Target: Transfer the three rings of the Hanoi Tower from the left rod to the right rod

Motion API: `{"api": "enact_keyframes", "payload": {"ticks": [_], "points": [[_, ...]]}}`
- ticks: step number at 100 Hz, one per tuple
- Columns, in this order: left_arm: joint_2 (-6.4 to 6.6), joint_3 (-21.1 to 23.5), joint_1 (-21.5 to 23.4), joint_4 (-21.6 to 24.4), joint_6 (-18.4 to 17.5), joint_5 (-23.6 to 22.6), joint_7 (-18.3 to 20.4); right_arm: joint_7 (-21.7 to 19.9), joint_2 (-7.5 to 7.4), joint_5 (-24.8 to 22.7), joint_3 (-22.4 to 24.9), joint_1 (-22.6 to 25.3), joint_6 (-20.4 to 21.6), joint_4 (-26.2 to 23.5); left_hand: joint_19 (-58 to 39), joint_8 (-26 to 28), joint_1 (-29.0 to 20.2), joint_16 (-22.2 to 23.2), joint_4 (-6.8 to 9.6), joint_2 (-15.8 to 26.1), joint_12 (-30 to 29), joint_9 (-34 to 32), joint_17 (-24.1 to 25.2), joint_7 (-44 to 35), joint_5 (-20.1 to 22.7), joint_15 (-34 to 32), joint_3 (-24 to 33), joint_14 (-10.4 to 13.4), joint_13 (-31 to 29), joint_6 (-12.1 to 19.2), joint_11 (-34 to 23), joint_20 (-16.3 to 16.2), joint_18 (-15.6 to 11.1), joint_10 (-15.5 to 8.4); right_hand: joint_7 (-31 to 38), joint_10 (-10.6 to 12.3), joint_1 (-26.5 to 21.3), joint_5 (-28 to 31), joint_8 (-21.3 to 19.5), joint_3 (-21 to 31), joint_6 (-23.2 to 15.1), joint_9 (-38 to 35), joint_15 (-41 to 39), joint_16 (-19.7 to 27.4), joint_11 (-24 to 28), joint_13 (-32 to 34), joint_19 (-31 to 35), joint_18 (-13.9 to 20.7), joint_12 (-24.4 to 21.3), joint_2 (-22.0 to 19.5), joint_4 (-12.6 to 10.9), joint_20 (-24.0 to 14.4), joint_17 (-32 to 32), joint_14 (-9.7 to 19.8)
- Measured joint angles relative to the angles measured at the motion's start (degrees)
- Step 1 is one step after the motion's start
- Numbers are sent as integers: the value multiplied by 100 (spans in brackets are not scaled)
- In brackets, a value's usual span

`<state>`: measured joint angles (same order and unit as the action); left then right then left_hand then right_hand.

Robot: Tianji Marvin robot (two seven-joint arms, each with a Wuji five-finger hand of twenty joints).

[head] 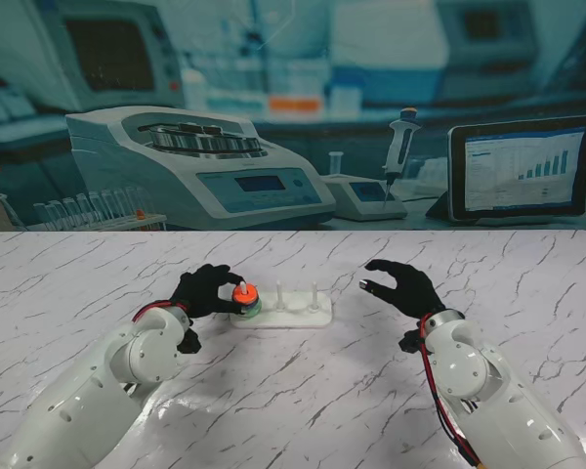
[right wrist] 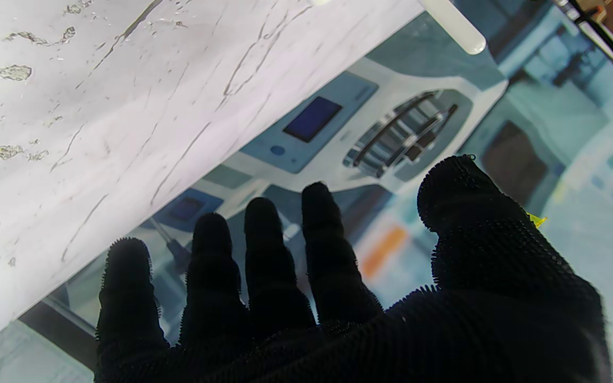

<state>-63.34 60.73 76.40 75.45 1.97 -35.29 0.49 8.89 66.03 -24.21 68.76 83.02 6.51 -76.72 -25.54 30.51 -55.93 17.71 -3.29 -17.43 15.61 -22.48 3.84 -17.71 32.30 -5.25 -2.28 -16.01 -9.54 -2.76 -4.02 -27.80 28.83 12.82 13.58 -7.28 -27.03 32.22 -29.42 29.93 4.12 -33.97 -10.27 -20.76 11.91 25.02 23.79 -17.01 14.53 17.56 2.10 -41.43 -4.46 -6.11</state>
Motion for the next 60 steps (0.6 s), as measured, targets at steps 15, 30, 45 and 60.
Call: {"api": "enact_keyframes", "payload": {"ticks": [15, 30, 45, 60], "points": [[46, 76, 87, 164, 56, -16, 215, 0, 0, 0, 0, 0, 0, 3, 0, 58, -3, 0, 0, 0, 0, 0, 0, -68, 6, 0, 0, 0, 0, 49, 0, 0, 0, 0, 0, 0, -1, 0, 0, -55, 0, 0, 0, 0, 1, 0, 0, 0, 0, 0, 0, 0, -2, 0], [69, 79, 96, 184, 74, 3, 293, 3, 1, 0, 0, 0, 1, 3, 0, 58, -3, 0, 0, 0, -1, 0, 0, -69, 6, 0, 0, 0, 0, 52, 0, 0, 0, -1, 0, 0, -48, 0, 0, -56, 0, 0, 0, 0, 1, 0, 0, 0, 0, -1, 0, 0, -3, 0], [66, 87, 106, 184, 69, 40, 222, 4, 1, -3, 2, -2, 1, 5, 0, 58, -3, 0, 0, 0, -1, 0, 0, -69, 12, 0, 0, 0, 0, 55, 0, 0, 0, -1, 0, 0, -48, 0, 0, -58, 0, 0, 0, 0, 1, 0, 0, 0, 0, -8, 0, 0, -7, 0], [28, 171, 157, 199, 32, 41, -12, -14, 1, -1, 1, -5, 1, 6, 0, 58, -3, 0, 0, 0, -2, 0, 0, -69, 13, 0, 0, 0, 0, 81, 0, 0, 0, -1, 0, -1, -48, 0, 0, -58, 0, 0, 0, 0, 1, 0, 0, 0, 0, -9, 0, 0, -46, 0]]}}
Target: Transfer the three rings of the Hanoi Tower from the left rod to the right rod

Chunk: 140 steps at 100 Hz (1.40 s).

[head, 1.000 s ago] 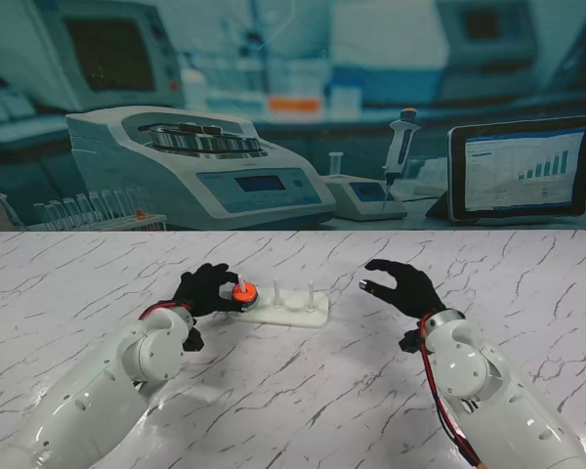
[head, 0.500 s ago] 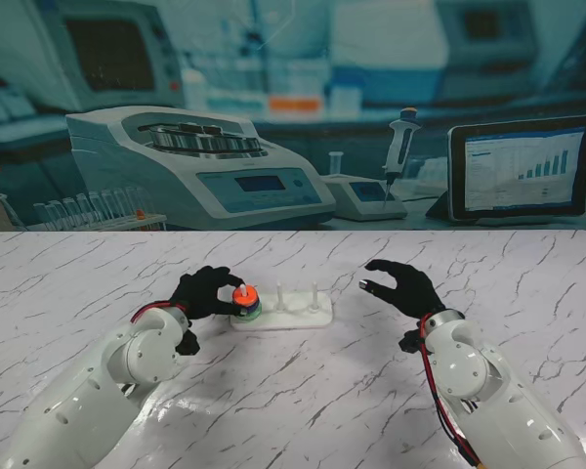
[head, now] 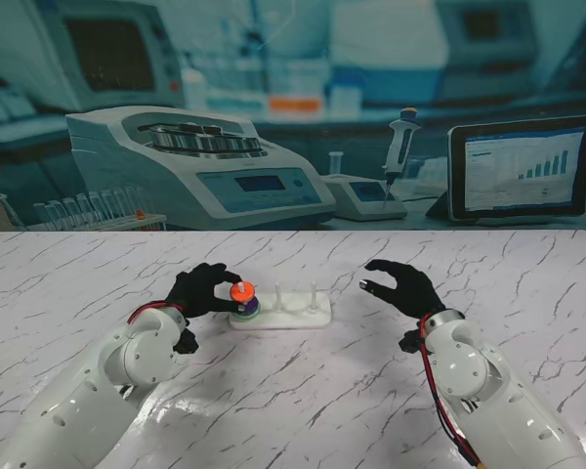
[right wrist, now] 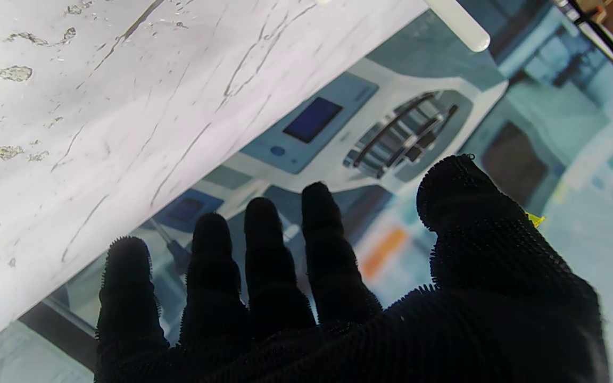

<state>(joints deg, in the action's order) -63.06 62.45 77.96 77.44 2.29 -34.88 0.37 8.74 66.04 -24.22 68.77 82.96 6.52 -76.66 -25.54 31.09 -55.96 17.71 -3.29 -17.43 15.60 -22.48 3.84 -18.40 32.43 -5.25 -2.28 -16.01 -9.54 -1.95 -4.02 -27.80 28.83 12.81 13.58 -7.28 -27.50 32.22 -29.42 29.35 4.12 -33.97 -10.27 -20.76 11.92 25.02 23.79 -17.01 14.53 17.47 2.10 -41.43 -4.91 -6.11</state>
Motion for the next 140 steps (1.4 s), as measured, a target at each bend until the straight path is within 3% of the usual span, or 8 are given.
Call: {"api": "enact_keyframes", "payload": {"ticks": [110, 140], "points": [[-60, 261, 110, 493, -186, 127, -274, -6, 2, 50, -25, -10, -14, 11, 0, 0, -1, 0, 0, 1, 0, -86, 0, 60, 24, 0, 0, 0, -1, 11, -5, 0, 0, 0, 0, -2, -6, 0, 0, -2, 0, 1, -55, 0, 4, 0, 0, 0, 0, -1, 0, 0, -29, 0], [-94, -124, -237, 332, -332, 593, -262, 0, 5, 59, -29, -13, -13, 20, -5, 0, -1, 1, 0, 1, 0, -127, 0, 112, 58, 0, 0, 0, -1, 11, -9, 0, 0, 2, 0, -2, -7, 0, 0, -2, 0, 1, -55, 0, 4, 0, 0, 0, 0, -1, 0, 0, -29, 0]]}}
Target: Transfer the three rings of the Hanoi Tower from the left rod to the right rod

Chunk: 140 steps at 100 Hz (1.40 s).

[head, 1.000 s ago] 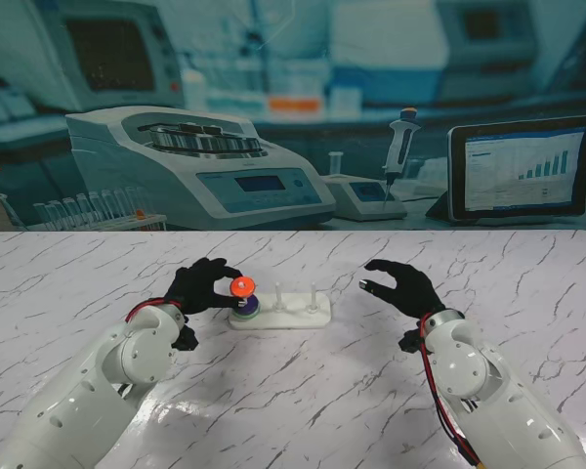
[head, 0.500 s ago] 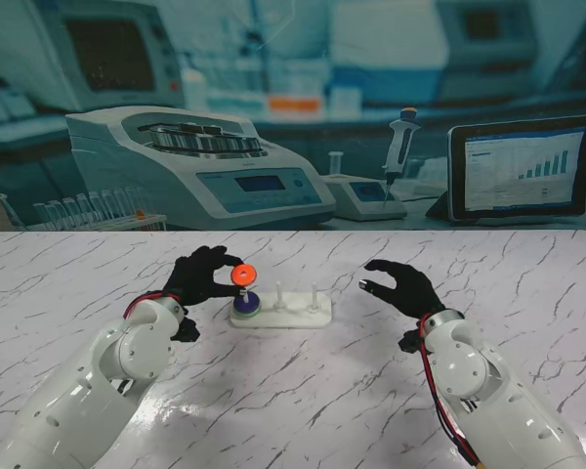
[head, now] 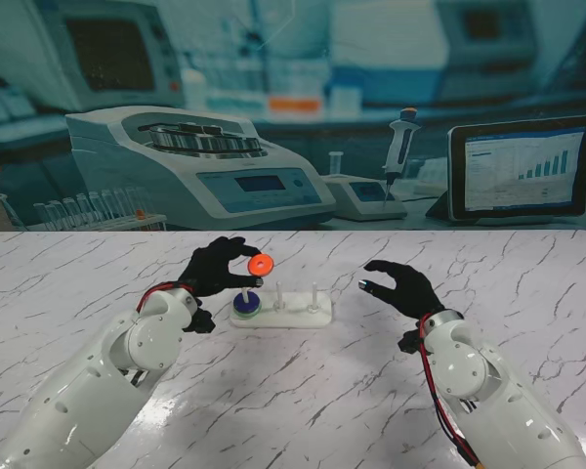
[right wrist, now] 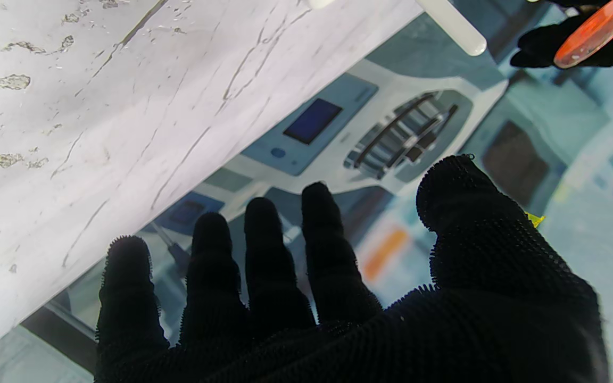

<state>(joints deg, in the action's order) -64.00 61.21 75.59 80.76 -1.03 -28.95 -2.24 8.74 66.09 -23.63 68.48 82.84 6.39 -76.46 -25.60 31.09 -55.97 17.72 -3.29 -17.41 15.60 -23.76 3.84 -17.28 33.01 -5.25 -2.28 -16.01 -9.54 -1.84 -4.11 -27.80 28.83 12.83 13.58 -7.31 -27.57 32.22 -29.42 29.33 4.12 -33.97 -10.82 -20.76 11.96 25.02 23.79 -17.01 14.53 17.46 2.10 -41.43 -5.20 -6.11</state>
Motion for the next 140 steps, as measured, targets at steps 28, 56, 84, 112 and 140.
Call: {"api": "enact_keyframes", "payload": {"ticks": [28, 56, 84, 112, 140], "points": [[-94, -454, -404, -355, -181, 493, 109, 19, 5, -13, 30, 6, -12, 1, -2, 0, 0, 0, 0, 0, 0, 0, 0, 0, 1, 0, 0, 0, 0, 0, 0, 0, 0, 0, 0, -4, 0, 0, 0, 0, 0, 0, -1, 0, 2, 0, 0, 0, 0, 0, 0, 0, -1, 0], [-177, -933, -788, -708, -426, 787, 214, 94, 18, -65, 106, 15, -40, 13, -6, 0, 0, 0, 0, 0, 0, 0, 0, 1, 1, 0, 0, 0, 0, 0, 0, 0, 0, 0, 0, -5, -1, 0, 0, 0, 0, 0, -3, 0, 2, 0, 2, 0, 0, 0, 0, 0, -33, -1], [-251, -1269, -1059, -908, -601, 918, 276, 172, 29, -107, 163, 12, -79, 77, -17, 0, 0, 0, 0, 2, 0, 0, 0, 1, 1, 0, 0, 0, 0, 0, 0, 0, 1, 0, 0, -5, -1, 0, 0, -1, 0, 0, -3, 0, 2, 0, 2, 0, 0, 0, 0, 0, -40, -1], [-381, -1590, -1348, -1376, -760, 1014, 203, 210, 30, -115, 189, 12, -87, 102, -44, -7, 4, 4, 0, 101, 0, 0, 0, 107, 1, -11, -5, 0, -70, 0, 0, 0, 1, 0, 0, -5, -1, 0, 0, -1, 1, 0, -3, 0, 3, 0, 2, 0, 0, 0, 0, 0, -40, -1], [-406, -1701, -1432, -1488, -738, 944, 176, 235, 33, -123, 205, 12, -115, 107, -53, -74, 4, 36, 0, 125, 0, 0, 0, 151, 1, -11, -7, 0, -70, 0, 0, 0, 1, 0, 0, -6, -61, 0, 0, -6, 1, 0, -3, 0, 3, 0, 2, 0, 0, -3, 0, 0, -40, -1]]}}
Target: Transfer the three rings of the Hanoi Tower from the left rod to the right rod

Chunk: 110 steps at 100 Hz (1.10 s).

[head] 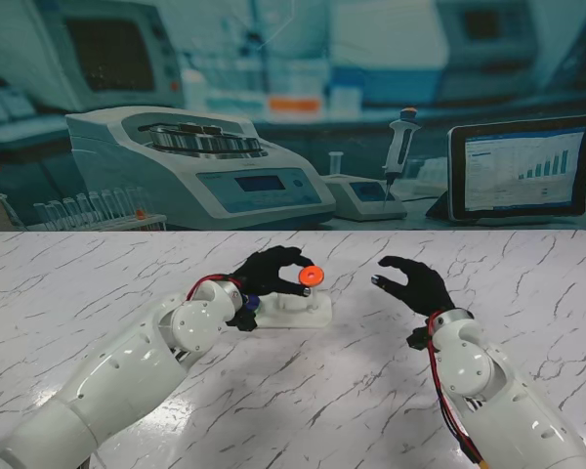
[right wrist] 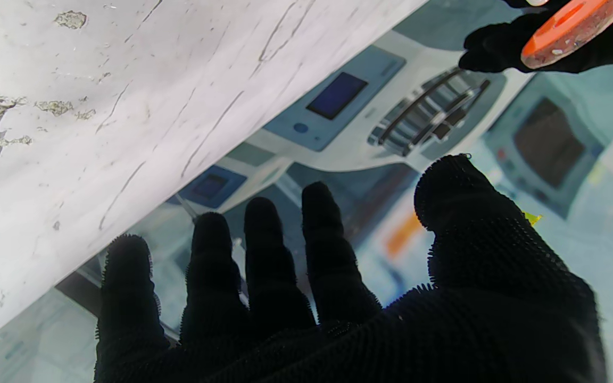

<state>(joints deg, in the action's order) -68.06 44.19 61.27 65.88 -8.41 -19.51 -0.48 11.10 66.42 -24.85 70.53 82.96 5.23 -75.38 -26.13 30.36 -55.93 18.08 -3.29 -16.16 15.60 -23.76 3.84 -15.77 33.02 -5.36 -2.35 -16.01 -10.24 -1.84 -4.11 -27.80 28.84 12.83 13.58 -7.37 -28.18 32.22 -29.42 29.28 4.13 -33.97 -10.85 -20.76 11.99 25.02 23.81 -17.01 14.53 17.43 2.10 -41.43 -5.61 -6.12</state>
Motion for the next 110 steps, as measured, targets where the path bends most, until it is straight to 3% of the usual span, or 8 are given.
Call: {"api": "enact_keyframes", "payload": {"ticks": [110], "points": [[-100, -283, -201, -322, 130, -168, -212, 13, 6, 22, 3, -19, 2, 50, -279, -68, 1, 62, 0, 11, 19, -1, -73, 0, 0, -49, 0, 0, -164, 0, 0, -91, 1, 0, 0, -1, 0, 0, 0, 0, 0, 1, -3, 0, 2, 0, 0, 0, 0, -3, 0, -2, -6, -10]]}}
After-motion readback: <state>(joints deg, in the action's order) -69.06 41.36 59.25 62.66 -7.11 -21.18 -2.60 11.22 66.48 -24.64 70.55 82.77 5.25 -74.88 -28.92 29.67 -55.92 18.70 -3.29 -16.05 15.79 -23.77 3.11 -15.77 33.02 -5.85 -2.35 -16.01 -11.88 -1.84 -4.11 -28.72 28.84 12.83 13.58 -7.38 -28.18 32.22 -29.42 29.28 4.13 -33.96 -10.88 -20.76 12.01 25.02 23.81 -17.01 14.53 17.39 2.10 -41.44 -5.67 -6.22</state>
